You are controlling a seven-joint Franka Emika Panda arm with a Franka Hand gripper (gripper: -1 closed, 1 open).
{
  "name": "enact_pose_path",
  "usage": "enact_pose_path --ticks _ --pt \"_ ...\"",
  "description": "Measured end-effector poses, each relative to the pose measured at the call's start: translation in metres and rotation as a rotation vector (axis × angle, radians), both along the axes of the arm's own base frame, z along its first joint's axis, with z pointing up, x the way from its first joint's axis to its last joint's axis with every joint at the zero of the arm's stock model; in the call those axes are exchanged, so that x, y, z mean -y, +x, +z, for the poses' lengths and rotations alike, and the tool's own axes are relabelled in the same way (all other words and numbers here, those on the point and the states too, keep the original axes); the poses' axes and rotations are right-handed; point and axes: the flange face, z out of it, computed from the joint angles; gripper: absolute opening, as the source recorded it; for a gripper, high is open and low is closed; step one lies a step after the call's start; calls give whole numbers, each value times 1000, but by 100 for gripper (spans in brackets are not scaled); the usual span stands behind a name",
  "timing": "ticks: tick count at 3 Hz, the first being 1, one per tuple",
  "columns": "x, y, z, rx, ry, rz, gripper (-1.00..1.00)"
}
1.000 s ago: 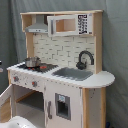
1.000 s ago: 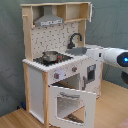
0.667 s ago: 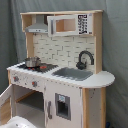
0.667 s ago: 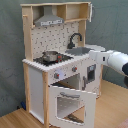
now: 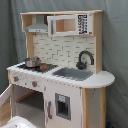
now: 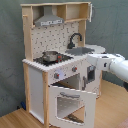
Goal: Play with the kitchen
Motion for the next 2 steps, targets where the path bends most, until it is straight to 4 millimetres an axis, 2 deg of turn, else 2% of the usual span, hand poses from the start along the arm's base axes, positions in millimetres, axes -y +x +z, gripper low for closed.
enact_pose_path --ticks 2 --pt "-15 -2 -2 31 -24 177 100"
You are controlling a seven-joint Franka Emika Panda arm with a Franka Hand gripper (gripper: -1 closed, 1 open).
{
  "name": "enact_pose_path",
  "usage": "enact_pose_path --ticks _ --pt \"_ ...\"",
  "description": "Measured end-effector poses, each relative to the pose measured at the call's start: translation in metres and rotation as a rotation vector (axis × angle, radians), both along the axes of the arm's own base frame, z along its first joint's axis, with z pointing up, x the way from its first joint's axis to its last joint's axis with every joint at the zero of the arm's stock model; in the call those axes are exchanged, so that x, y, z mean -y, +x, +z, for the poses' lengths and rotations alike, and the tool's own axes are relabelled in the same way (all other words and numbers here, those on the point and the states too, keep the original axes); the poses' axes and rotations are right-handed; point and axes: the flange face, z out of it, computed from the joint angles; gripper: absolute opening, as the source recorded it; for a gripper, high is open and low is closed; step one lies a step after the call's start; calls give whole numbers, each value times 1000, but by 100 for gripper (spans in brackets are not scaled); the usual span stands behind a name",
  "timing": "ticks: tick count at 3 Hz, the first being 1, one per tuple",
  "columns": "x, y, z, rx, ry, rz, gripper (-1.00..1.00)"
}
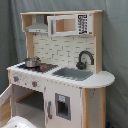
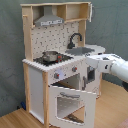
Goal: Play with the kitchen
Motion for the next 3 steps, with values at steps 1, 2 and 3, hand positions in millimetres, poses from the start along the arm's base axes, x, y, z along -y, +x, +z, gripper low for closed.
enact_pose_path --ticks 1,2,3 --pt "3 5 -2 5 -11 55 100" --pt "8 11 -8 15 -30 119 100" --pt "15 13 -18 39 -48 169 100"
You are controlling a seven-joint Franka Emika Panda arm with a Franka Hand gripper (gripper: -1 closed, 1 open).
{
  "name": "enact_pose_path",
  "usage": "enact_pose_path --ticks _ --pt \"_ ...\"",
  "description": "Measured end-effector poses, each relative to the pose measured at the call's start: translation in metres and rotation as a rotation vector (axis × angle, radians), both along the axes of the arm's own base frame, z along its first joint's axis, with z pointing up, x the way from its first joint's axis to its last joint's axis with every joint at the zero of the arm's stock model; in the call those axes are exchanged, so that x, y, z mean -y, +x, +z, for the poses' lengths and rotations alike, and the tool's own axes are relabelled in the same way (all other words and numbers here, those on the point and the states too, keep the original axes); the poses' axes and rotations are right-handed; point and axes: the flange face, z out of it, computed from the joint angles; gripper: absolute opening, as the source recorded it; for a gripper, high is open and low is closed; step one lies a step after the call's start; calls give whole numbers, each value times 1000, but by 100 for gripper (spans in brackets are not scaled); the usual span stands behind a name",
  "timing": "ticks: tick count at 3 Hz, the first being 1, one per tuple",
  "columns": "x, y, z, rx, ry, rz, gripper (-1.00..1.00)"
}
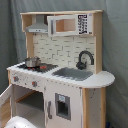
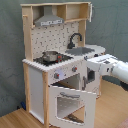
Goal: Play with the kitchen
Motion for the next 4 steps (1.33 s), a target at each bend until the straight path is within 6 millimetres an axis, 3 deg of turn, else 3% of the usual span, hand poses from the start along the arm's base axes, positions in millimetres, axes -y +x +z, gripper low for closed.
enact_pose_path --ticks 2,3,4 --pt "18 -2 -44 21 -17 46 100" --pt "48 0 -43 11 14 -11 100" --pt "75 -6 -25 26 65 -82 100"
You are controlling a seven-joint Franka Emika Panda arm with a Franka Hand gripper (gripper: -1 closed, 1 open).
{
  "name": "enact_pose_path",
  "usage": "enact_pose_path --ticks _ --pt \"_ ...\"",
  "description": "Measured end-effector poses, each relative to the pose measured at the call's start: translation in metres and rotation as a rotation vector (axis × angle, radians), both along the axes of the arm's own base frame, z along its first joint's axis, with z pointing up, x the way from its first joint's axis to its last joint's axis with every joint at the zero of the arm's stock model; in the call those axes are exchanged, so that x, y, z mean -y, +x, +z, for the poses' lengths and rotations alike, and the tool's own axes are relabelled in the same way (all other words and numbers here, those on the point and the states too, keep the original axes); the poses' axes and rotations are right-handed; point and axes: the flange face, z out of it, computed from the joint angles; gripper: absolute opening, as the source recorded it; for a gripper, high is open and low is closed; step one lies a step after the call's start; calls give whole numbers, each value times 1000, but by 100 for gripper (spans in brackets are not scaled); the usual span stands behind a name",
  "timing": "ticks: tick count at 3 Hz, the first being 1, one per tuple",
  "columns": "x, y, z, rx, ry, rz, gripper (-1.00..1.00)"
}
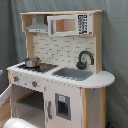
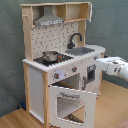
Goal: Play with the kitchen
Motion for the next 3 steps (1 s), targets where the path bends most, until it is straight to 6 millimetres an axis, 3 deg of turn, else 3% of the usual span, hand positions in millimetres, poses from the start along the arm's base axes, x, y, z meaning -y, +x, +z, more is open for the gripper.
enact_pose_path --ticks 3 --pt "47 -26 56 95 188 -165 100"
